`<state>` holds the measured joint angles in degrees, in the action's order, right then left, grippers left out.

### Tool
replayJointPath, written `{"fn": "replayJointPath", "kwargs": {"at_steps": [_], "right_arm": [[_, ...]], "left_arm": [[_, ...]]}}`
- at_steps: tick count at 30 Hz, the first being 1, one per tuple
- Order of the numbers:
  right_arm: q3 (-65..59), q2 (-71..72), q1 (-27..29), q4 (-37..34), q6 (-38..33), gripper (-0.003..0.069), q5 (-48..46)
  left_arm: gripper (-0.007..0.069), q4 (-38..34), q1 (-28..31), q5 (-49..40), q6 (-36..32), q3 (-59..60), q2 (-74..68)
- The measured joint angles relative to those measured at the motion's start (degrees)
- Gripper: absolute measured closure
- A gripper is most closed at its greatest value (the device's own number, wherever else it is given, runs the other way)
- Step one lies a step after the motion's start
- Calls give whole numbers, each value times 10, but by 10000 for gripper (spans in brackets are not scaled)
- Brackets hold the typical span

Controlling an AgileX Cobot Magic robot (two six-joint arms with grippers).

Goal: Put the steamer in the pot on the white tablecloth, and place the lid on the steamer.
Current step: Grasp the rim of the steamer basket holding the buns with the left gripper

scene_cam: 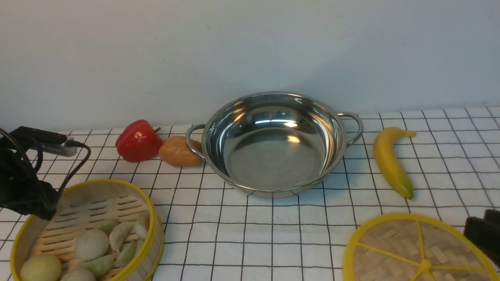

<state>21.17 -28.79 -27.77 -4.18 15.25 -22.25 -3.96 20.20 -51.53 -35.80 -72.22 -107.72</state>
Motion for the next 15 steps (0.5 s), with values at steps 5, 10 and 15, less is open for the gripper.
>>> {"fn": "replayJointPath", "kwargs": {"at_steps": [5,10,15], "right_arm": [[0,0,0,0,-4,419,9],[0,0,0,0,-4,419,10],[0,0,0,0,-4,419,12]], "left_arm": [[214,2,0,1,-4,0,-15],[235,6,0,10,-4,0,-34],[351,29,0,24,-2,0,-43]]}}
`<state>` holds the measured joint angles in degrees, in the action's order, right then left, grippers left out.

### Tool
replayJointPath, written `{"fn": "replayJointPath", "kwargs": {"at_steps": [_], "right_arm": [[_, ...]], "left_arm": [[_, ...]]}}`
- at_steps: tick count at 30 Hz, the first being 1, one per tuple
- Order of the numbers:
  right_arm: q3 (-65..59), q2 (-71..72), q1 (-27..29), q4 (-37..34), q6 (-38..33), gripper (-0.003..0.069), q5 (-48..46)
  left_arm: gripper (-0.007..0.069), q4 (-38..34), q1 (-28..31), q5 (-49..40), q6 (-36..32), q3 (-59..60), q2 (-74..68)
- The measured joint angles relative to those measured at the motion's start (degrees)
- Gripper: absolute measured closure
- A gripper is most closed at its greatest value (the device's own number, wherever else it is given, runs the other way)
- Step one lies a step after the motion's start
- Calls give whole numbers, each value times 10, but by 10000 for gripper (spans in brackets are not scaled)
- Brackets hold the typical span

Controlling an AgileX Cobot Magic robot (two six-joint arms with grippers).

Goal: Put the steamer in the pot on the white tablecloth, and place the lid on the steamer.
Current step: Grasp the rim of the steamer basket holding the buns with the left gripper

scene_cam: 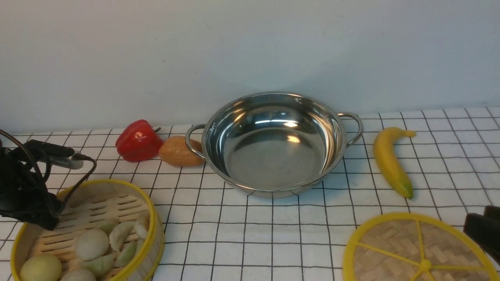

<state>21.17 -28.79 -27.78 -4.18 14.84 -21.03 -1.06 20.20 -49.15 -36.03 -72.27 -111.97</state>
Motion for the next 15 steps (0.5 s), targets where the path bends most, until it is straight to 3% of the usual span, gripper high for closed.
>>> {"fn": "replayJointPath", "kwargs": {"at_steps": [1,5,10,15], "right_arm": [[0,0,0,0,0,419,0],[0,0,0,0,0,419,0],[0,0,0,0,0,419,1],[0,0,0,0,0,419,1]], "left_arm": [[366,2,0,1,2,0,0],[577,11,0,-5,8,0,0],[592,5,0,-26,5,-4,-1],[592,-24,0,-132,22,-74,-5]]}}
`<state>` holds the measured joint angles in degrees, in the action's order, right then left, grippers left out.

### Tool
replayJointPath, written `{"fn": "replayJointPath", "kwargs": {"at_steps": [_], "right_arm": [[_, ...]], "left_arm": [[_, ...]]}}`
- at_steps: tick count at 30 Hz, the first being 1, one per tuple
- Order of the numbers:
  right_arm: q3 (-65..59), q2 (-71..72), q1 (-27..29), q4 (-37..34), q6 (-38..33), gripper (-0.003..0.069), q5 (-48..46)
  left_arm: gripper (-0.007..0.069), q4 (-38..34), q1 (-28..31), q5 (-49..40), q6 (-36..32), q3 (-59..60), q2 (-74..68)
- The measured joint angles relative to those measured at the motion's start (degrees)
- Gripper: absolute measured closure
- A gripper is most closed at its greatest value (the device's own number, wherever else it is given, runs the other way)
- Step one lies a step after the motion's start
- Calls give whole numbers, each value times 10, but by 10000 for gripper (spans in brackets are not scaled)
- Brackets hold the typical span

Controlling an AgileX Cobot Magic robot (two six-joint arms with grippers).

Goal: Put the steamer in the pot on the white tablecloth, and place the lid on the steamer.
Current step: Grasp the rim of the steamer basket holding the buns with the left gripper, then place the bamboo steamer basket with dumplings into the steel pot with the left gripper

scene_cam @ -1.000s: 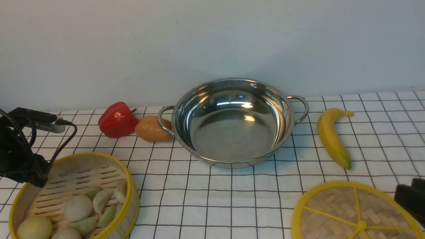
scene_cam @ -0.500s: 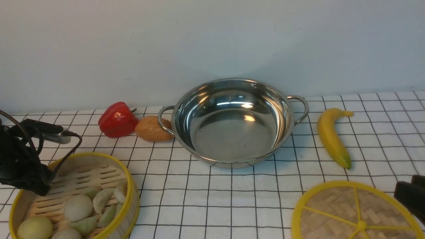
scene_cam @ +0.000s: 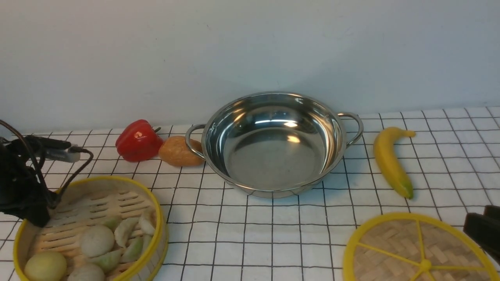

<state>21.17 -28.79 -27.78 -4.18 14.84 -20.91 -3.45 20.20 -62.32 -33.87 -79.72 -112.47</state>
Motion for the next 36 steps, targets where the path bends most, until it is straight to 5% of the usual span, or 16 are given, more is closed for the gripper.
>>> {"fn": "replayJointPath", "kwargs": {"at_steps": [8,17,27,36], "right_arm": [[0,0,-1,-1,0,419,0],[0,0,-7,-4,0,419,0],[0,0,-7,-22,-1,419,-1],[0,0,-7,-29,-1,419,-1]], "left_arm": [[592,-46,-13,-59,121,-120,-1],[592,-47,-112,-69,226,-234,-2],[592,-134,-178,-82,275,-319,-6],[592,-140,-256,-84,297,-444,-102]]}}
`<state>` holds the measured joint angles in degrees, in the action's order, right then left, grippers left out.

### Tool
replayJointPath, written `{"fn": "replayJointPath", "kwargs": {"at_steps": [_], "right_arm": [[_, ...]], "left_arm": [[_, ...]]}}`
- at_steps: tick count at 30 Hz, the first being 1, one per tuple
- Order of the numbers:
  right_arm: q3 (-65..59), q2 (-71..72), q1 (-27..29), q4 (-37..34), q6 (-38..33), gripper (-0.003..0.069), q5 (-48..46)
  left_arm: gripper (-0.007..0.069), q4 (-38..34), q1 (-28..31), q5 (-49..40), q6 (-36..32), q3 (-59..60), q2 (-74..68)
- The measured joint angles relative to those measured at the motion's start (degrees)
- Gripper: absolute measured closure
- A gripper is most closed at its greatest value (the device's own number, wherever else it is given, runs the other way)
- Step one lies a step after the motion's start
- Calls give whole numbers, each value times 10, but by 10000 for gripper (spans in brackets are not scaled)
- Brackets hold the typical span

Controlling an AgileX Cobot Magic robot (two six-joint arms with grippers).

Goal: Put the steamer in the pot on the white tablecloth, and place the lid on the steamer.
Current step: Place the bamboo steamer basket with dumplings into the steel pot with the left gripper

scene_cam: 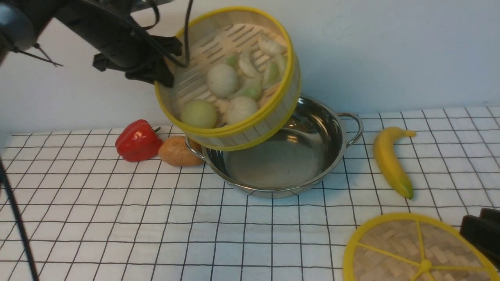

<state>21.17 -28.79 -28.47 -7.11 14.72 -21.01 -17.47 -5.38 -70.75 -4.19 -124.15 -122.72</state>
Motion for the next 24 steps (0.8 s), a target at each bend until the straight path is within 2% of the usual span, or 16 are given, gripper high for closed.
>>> {"fn": "replayJointPath", "kwargs": {"at_steps": [7,24], "right_arm": [[0,0,0,-1,0,419,0],[0,0,0,-2,0,419,-1]], "left_arm": [[592,5,-50,0,2,-121,-110],[592,84,-64,1,-32,-140,-178]]}}
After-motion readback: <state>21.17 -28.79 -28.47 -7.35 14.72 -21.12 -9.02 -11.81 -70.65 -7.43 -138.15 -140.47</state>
